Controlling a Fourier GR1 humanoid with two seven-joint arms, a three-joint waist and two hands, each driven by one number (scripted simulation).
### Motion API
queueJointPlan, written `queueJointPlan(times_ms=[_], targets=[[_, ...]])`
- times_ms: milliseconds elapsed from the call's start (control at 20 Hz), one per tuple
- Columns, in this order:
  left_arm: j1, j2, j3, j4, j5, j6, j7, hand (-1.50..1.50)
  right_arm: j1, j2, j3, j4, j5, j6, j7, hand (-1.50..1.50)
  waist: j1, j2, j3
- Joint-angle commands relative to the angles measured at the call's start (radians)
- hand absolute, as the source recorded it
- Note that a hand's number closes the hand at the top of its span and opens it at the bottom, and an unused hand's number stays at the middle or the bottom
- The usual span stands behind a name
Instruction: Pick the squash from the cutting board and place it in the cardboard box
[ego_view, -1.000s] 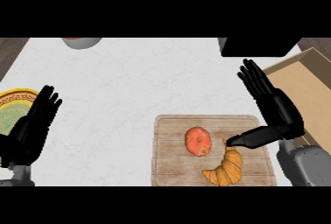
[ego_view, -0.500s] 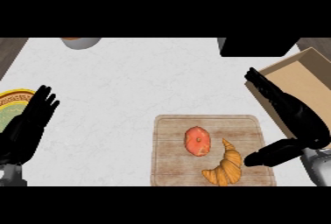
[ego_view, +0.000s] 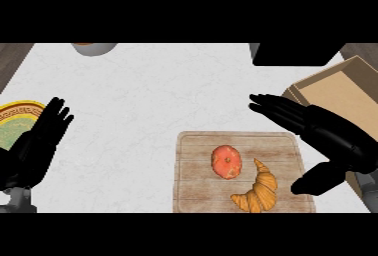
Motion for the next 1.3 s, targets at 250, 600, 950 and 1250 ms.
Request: queueJointPlan(times_ms=[250, 600, 950, 1250], targets=[[-0.020, 0.019, 0.058, 0.052, 0.026, -0.074, -0.012, 0.00, -0.091, 0.115, 0.161, -0.085, 0.063, 0.206, 0.424, -1.50, -0.002, 0.005, 0.001], [0.040, -0.028, 0.048, -0.045, -0.021, -0.046, 0.016, 0.00, -0.159, 0.230, 0.104, 0.009, 0.035, 0.352, 0.555, -1.50, 0.002, 0.006, 0.003], [0.008, -0.067, 0.058, -0.026, -0.073, -0.046, 0.025, 0.00, -0.153, 0.288, 0.096, 0.123, 0.169, 0.386, 0.466, -1.50, 0.003, 0.007, 0.003], [-0.047, -0.065, 0.121, 0.030, -0.058, -0.099, 0.061, 0.00, -0.086, 0.318, 0.070, 0.123, 0.275, 0.377, 0.330, -1.50, -0.002, 0.007, 0.003]])
